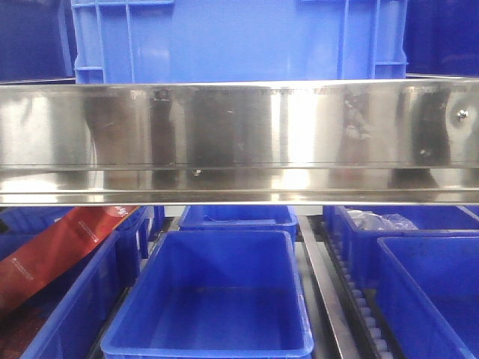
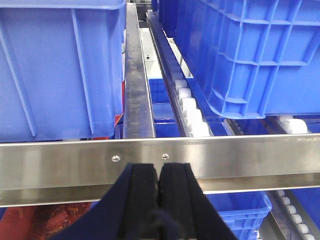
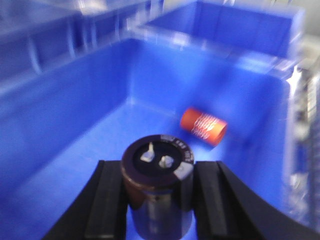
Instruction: Place cylindrical capacitor in blue bin on shelf
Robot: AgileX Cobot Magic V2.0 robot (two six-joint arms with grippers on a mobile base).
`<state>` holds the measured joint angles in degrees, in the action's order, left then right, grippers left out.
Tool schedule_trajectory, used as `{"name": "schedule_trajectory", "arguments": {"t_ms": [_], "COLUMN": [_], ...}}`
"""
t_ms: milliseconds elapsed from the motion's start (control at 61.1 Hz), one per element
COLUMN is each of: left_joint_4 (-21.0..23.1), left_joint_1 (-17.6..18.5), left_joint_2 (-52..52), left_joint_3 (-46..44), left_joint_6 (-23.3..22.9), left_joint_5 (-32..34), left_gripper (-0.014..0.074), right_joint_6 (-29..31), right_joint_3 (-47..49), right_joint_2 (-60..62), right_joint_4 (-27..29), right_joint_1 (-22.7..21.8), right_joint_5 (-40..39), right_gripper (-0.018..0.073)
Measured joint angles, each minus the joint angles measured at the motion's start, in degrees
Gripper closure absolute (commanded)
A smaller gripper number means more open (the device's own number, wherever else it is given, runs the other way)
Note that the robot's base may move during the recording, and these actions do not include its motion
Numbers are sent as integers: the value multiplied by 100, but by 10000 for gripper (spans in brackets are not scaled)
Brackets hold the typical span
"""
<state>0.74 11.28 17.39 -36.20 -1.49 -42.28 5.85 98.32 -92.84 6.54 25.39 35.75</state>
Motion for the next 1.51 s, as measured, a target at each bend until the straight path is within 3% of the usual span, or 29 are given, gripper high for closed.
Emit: {"name": "schedule_trajectory", "arguments": {"t_ms": [213, 344, 409, 589, 769, 851, 933, 1162, 1505], "left_joint_4": [4, 4, 4, 4, 4, 4, 4, 4, 4], "left_joint_1": [0, 0, 0, 0, 0, 0, 0, 0, 0], "left_joint_2": [0, 0, 0, 0, 0, 0, 0, 0, 0], "left_joint_3": [0, 0, 0, 0, 0, 0, 0, 0, 0], "left_joint_6": [0, 0, 0, 0, 0, 0, 0, 0, 0], "left_joint_5": [14, 14, 14, 14, 14, 14, 14, 14, 14], "left_gripper": [707, 707, 707, 707, 707, 707, 707, 707, 707], "right_joint_6": [6, 6, 6, 15, 15, 15, 15, 15, 15], "right_joint_3": [618, 655, 655, 665, 665, 665, 550, -756, -3888], "right_joint_2": [-862, -1001, -1015, -878, -367, 51, 460, 1890, 4299], "right_joint_4": [47, 47, 47, 47, 57, 67, 67, 7, 7], "right_joint_1": [0, 0, 0, 0, 0, 0, 0, 0, 0], "right_joint_5": [382, 460, 522, 608, 797, 962, 1002, 477, -969], "right_gripper": [140, 13, -7, 107, 431, 621, 722, 713, 713]}}
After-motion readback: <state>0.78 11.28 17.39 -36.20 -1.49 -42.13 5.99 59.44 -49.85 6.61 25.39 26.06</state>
